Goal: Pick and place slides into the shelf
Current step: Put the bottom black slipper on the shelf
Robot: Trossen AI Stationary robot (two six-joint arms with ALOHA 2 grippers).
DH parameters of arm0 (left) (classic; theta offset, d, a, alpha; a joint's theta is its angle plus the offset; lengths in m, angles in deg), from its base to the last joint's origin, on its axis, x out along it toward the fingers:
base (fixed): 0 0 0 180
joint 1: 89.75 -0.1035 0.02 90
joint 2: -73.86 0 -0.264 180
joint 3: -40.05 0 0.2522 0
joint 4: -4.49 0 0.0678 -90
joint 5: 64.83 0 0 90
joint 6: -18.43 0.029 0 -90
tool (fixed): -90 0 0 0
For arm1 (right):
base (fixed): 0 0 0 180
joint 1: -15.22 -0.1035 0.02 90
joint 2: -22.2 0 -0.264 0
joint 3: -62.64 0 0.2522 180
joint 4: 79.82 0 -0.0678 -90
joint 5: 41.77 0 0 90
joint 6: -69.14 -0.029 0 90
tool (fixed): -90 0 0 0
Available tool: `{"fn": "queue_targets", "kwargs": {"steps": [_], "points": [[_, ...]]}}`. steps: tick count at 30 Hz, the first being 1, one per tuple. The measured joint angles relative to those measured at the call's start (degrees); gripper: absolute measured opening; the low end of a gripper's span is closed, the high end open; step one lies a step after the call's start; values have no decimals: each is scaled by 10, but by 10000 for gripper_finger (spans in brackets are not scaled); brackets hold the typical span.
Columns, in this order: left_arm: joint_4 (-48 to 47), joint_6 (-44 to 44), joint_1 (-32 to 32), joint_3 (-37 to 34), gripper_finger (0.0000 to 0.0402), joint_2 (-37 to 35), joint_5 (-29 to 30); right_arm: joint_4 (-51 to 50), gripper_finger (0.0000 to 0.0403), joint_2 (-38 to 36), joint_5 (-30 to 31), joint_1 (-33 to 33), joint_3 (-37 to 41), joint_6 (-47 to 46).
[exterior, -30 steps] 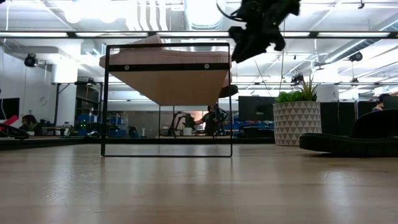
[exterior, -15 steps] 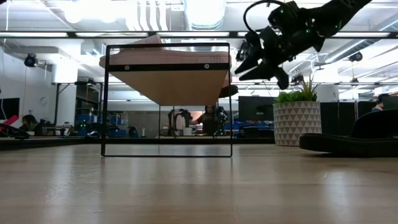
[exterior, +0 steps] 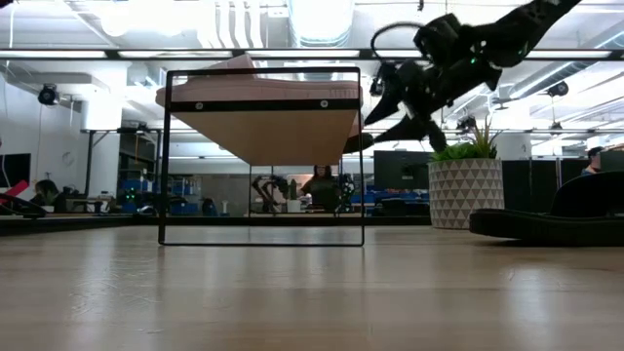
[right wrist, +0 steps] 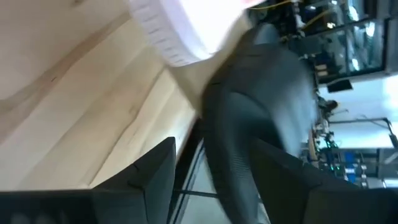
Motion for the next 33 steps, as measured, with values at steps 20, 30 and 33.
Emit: {"fn": "queue_targets", "kwargs": {"steps": [20,30,33], "points": [[1,6,0,0,215,9,15,133,156,76,44,0,0,25],[1,6,0,0,215,9,15,130,32,76,40,0,0,26],[1,6,0,0,215,9,15,131,32,76,39,0,0,26]]}}
